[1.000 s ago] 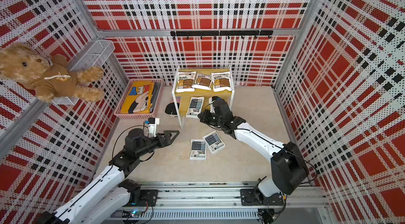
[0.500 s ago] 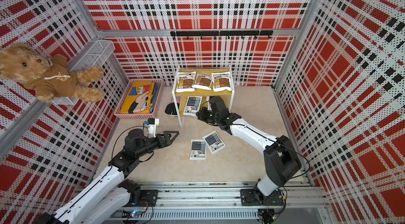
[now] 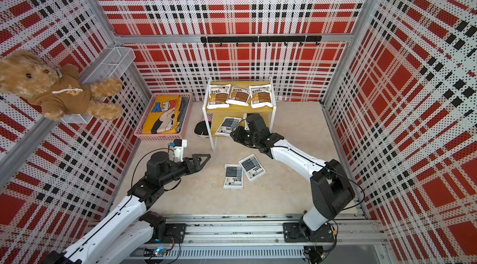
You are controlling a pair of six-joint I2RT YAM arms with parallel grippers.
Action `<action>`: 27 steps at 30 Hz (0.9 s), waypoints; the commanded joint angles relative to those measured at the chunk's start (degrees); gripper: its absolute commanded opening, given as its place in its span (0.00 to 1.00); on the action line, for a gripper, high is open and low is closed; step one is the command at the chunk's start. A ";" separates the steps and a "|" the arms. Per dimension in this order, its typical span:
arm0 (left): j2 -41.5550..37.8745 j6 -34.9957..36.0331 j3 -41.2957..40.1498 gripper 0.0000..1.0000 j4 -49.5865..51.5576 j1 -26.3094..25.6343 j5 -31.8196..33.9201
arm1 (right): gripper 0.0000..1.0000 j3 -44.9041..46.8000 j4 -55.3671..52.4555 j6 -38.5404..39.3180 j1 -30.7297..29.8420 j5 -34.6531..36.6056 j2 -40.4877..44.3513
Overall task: Place the bagged coffee beans on the shelf by color
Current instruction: Place the bagged coffee beans on the shelf, then adjust the bagged coffee beans on the shelf.
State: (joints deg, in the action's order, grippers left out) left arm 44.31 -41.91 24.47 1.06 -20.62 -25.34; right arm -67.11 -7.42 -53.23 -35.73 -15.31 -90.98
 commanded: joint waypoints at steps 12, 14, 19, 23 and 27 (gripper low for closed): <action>-1.07 0.78 -0.73 0.99 0.29 0.58 -0.23 | 0.40 4.40 0.32 -1.84 -0.20 2.08 4.90; -0.97 0.80 -0.67 0.99 0.32 0.58 -0.23 | 0.40 5.77 1.53 -2.76 -0.24 2.04 5.45; -0.74 0.78 -0.65 0.99 0.30 0.58 -0.23 | 0.40 7.17 4.91 -3.76 -0.70 0.61 4.73; -0.62 0.93 -0.62 0.99 0.53 0.58 -0.21 | 0.39 6.28 6.79 -3.90 -1.18 -0.24 3.25; -0.55 0.95 -0.61 0.99 0.66 0.58 -0.15 | 0.38 5.83 7.51 -3.98 -1.28 -0.25 2.52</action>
State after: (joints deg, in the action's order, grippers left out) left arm 43.88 -41.91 24.47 1.45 -20.56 -25.30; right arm -60.14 -2.17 -56.86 -36.64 -15.18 -87.50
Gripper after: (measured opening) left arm 0.988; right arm 0.386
